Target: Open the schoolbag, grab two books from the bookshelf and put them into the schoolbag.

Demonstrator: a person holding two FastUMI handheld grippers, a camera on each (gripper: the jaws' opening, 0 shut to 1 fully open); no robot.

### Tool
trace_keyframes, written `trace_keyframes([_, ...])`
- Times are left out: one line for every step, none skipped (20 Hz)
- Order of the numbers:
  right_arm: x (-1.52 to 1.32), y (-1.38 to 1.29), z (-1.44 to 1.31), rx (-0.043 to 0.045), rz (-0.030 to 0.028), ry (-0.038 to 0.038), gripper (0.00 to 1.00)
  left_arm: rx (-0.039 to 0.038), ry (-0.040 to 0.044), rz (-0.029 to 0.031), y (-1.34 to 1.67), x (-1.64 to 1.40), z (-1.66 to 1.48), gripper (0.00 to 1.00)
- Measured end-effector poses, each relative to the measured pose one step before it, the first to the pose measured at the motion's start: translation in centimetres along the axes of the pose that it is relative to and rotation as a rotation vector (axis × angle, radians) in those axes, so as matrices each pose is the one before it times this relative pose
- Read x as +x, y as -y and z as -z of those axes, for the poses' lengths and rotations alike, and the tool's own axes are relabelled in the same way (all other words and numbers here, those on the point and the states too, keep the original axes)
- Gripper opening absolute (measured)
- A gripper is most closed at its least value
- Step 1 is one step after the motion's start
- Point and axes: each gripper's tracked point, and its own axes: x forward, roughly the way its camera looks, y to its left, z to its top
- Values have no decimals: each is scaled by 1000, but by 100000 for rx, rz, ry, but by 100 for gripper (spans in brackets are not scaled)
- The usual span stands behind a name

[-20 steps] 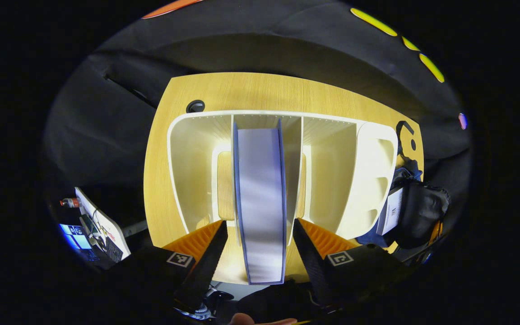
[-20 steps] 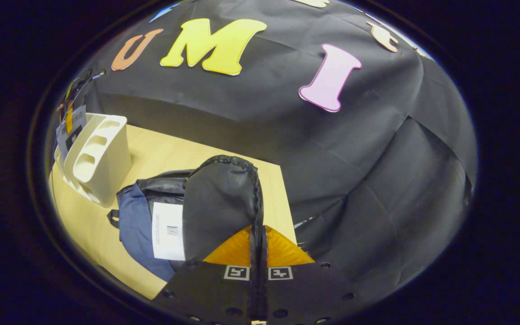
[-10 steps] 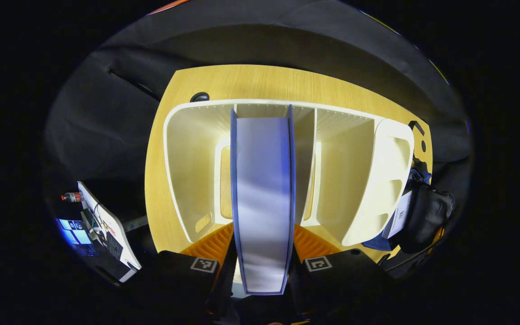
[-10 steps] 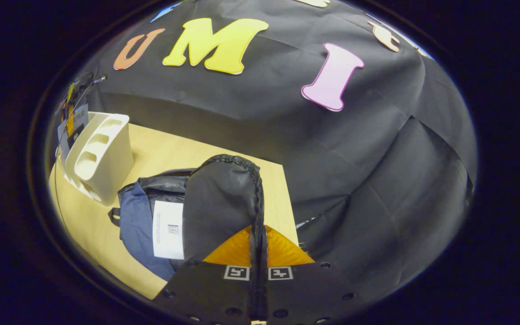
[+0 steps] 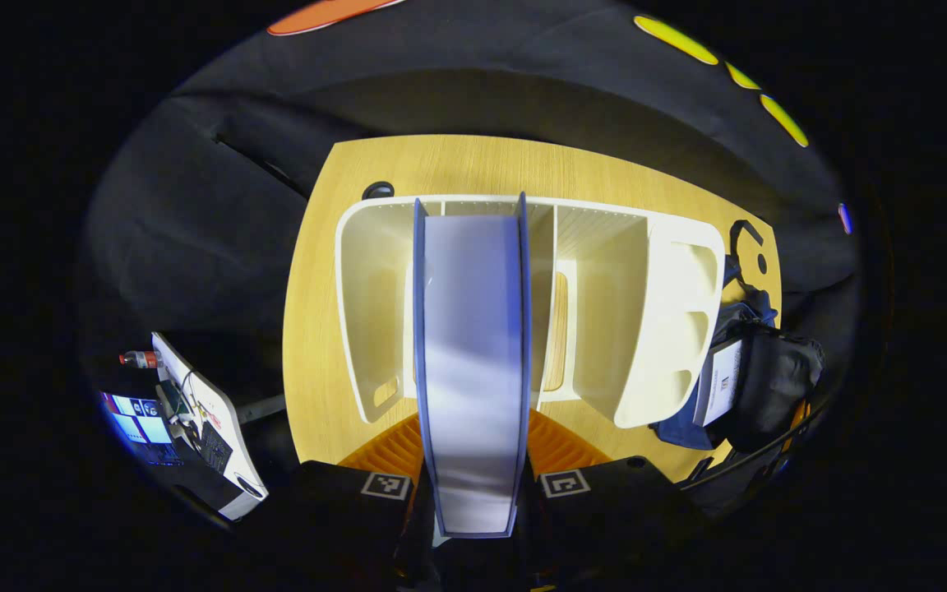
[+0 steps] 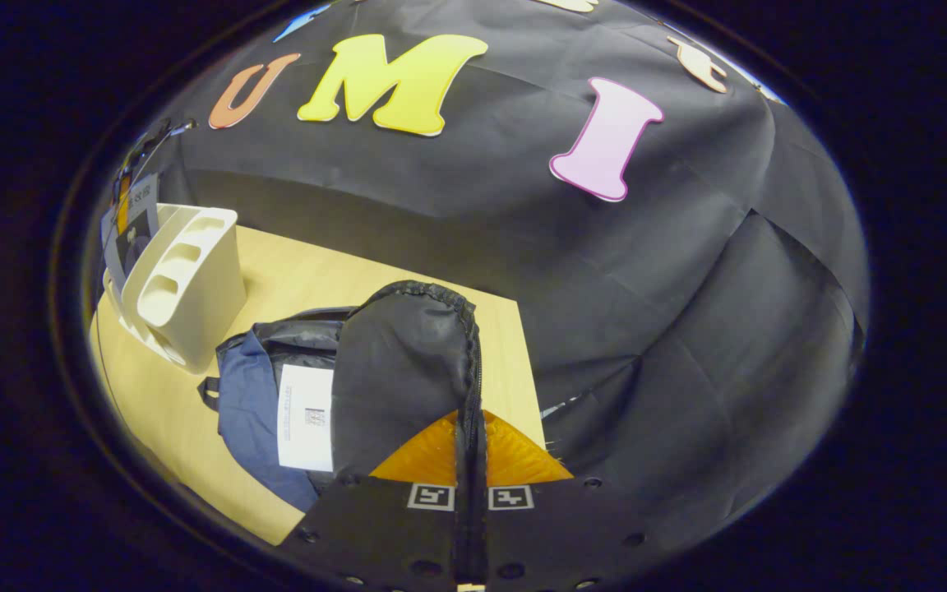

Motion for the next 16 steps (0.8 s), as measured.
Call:
trace_keyframes([-81,3,97,440,-321,85,0,179,1200,715,101,-1113,674,43])
trace_keyframes([0,21,134,395,-300,192,3,19,1340,867,20,-1138,620,43])
trace_keyframes([-18,19,136,292,-305,33,0,-760,2491,1225,-38,-1296,518,43])
trace_keyframes([-64,42,15,227,-324,334,0,-328,2464,1432,91,-1367,335,45])
trace_keyframes([-117,70,-57,87,-181,451,0,-572,2849,1596,47,-1380,304,43])
trace_keyframes([-38,60,68,-63,-230,348,0,-838,2659,1502,61,-1482,268,43])
trace_keyframes([-65,-14,17,-59,-274,262,0,-887,2643,1501,-12,-1503,267,42])
trace_keyframes([-61,-60,-36,32,-377,421,0,-993,2484,1495,16,-1439,75,42])
trace_keyframes([-80,-125,-67,-100,-384,257,3,-1016,2587,2074,203,-1152,53,42])
trace_keyframes([-55,-84,-50,-192,-228,393,0,-468,2316,2561,261,-995,-103,42])
trace_keyframes([-75,-99,-106,6,-268,236,0,-870,2100,2470,304,-913,43,42])
trace_keyframes([-70,-101,-49,94,-270,320,0,-553,2343,3158,648,-649,-138,42])
trace_keyframes([-38,-80,-83,100,-252,233,0,-394,2245,3260,498,-123,163,42])
trace_keyframes([11,-70,-29,78,-213,150,0,-1272,1946,2893,1022,-143,39,42])
trace_keyframes([-44,-77,-86,78,-165,157,0,-1846,1160,4127,968,164,186,42])
trace_keyframes([-65,1,56,75,-149,92,0,-2377,972,4826,1361,220,279,42])
